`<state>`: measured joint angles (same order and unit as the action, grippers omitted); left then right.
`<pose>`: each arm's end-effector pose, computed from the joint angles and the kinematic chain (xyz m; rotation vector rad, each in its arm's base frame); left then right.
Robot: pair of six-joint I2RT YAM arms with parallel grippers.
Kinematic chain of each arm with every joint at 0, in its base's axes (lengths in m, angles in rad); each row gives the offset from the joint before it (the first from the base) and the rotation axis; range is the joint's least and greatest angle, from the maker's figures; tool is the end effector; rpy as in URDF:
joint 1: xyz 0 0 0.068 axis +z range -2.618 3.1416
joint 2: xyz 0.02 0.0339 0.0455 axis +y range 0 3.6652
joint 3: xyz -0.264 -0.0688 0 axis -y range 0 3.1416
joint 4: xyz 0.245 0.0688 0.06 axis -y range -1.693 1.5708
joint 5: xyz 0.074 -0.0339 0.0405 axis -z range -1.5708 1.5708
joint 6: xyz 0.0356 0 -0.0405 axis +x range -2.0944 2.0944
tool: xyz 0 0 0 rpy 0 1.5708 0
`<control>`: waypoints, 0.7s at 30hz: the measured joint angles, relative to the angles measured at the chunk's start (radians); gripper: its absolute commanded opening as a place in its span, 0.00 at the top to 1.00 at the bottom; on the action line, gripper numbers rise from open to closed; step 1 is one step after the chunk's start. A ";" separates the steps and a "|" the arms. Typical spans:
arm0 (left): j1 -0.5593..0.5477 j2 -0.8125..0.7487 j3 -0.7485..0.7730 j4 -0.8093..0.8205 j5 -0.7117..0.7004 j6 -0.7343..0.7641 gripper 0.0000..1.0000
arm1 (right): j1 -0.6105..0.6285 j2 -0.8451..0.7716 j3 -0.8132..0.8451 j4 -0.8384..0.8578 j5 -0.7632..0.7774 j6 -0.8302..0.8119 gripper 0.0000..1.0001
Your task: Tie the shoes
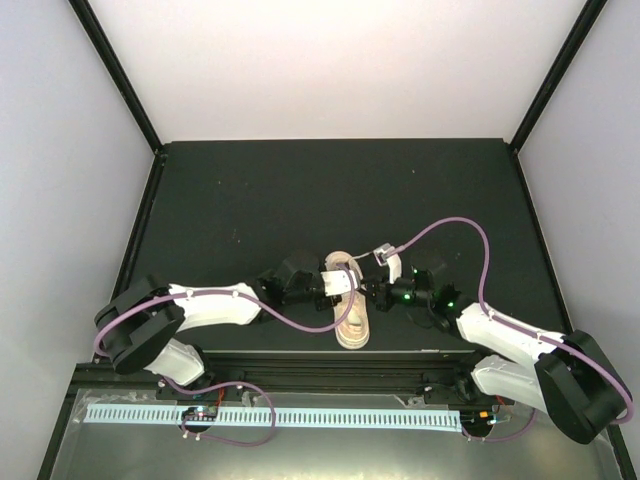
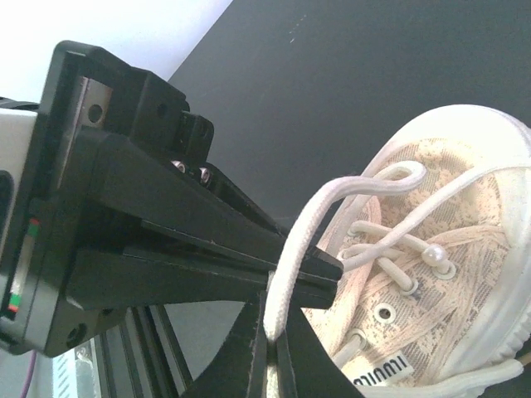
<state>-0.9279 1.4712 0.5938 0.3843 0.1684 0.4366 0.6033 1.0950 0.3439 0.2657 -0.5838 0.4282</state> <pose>0.1706 -0.2378 0.1745 1.3984 1.5542 -0.4745 0.1625 0.1358 0.1765 -0.5808 2.1249 1.2113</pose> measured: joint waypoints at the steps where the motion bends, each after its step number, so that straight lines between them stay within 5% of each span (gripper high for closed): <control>1: -0.001 0.001 0.011 -0.015 -0.009 -0.005 0.98 | 0.000 0.000 0.001 -0.001 0.002 0.000 0.98; 21: 0.014 -0.061 0.505 -1.002 0.082 -0.287 0.98 | 0.020 -0.011 0.101 -0.063 -0.053 -0.091 0.98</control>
<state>-0.9134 1.4105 1.0988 -0.6174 0.2504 0.1497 0.6235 1.0836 0.4450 0.2031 -0.6369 0.3370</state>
